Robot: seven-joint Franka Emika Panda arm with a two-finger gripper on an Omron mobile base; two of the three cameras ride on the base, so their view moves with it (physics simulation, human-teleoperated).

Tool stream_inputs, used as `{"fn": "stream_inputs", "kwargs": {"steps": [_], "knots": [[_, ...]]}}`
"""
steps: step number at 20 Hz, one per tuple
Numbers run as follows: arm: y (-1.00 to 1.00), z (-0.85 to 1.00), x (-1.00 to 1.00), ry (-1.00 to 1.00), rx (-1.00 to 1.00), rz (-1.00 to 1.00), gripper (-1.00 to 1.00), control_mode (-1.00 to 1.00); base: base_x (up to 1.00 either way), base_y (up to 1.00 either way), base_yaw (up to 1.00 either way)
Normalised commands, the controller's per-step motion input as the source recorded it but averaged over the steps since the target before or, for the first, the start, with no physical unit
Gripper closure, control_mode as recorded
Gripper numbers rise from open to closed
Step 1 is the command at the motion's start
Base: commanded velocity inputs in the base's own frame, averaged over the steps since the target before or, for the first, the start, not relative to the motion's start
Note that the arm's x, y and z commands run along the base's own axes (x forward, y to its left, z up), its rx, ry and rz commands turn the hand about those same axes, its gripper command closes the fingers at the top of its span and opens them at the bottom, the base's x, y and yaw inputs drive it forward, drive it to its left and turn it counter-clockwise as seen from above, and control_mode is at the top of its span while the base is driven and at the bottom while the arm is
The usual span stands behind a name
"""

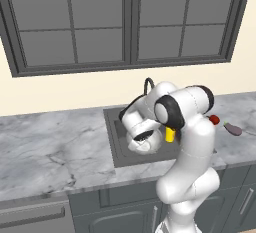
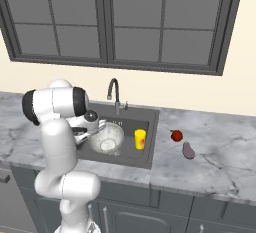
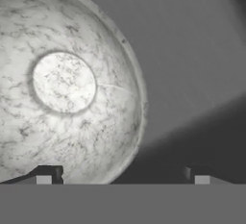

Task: Remove the eggplant and bell pepper from the sink. Then move the bowl and cup from the counter to the sink for washing.

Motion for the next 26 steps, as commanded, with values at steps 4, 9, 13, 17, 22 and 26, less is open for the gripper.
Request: {"fn": "stream_inputs", "kwargs": {"steps": [4, 9, 13, 17, 22, 26], "knots": [[-0.06, 0.29, 0.00, 0.00, -0.05, -0.02, -1.00, -1.00, 0.00, 0.00, 0.00], [-0.08, 0.33, 0.00, 0.00, -0.06, 0.00, -1.00, -1.00, 0.00, 0.00, 0.00], [-0.12, 0.32, 0.00, 0.00, -0.08, 0.00, -1.00, -1.00, 0.00, 0.00, 0.00], [-0.09, 0.37, 0.00, 0.04, -0.06, -0.01, -1.00, -1.00, 0.00, 0.00, 0.00], [-0.03, 0.39, 0.00, 0.12, -0.04, -0.05, -1.00, -1.00, 0.00, 0.00, 0.00], [0.00, 0.41, 0.01, 0.17, -0.03, -0.06, -1.00, -1.00, 0.00, 0.00, 0.00]]}}
